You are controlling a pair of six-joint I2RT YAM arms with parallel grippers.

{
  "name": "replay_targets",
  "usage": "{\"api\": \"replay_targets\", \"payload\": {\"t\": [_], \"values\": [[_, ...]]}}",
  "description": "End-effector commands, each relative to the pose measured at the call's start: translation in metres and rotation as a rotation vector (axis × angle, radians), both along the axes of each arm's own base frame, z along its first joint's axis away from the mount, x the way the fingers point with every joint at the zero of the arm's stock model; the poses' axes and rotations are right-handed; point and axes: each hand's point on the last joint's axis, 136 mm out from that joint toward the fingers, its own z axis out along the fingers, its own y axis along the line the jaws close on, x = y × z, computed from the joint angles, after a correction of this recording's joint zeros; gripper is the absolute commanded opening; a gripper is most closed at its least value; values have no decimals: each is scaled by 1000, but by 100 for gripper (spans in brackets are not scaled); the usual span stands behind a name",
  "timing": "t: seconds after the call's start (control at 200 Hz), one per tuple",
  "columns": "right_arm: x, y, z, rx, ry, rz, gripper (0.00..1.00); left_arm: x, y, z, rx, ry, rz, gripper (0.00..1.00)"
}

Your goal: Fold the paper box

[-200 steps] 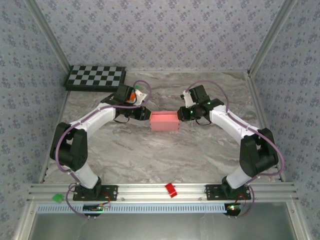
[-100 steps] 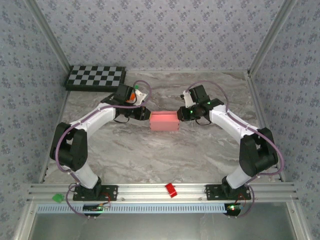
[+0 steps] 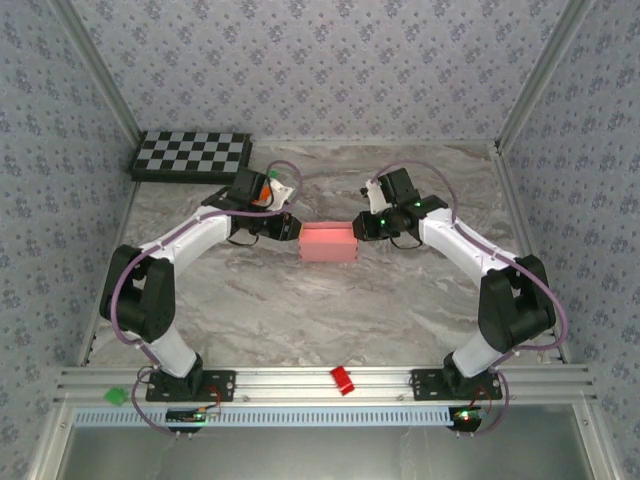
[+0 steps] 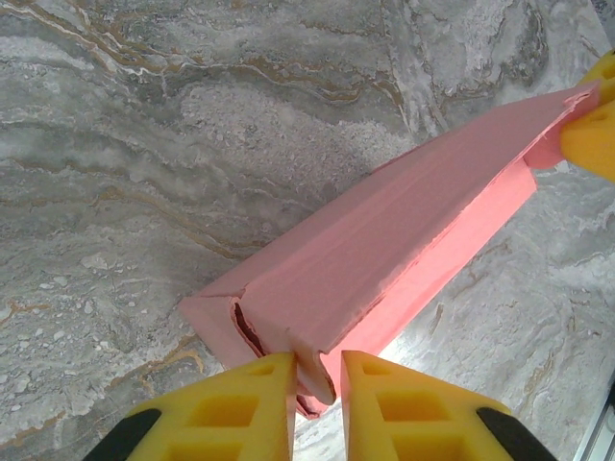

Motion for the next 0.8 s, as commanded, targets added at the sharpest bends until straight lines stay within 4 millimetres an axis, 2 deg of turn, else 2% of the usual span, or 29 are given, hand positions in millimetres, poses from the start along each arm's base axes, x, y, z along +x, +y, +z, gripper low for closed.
{"api": "replay_targets", "payload": {"t": [0.0, 0.38, 0.39, 0.43, 0.795], "values": [[-1, 13, 9, 58, 18, 29, 17, -5, -9, 5, -17, 11, -24, 20], [-3, 6, -4, 14, 35, 23, 14, -7, -9, 1, -8, 18, -27, 17], [-9, 3, -15, 1, 62, 24, 14, -7, -9, 1, -8, 19, -26, 17], [-11, 2, -19, -3, 70, 23, 14, -8, -8, -1, -4, 20, -25, 16], [-20, -1, -29, -22, 94, 24, 13, -15, -4, -10, 20, 30, -23, 13]]}}
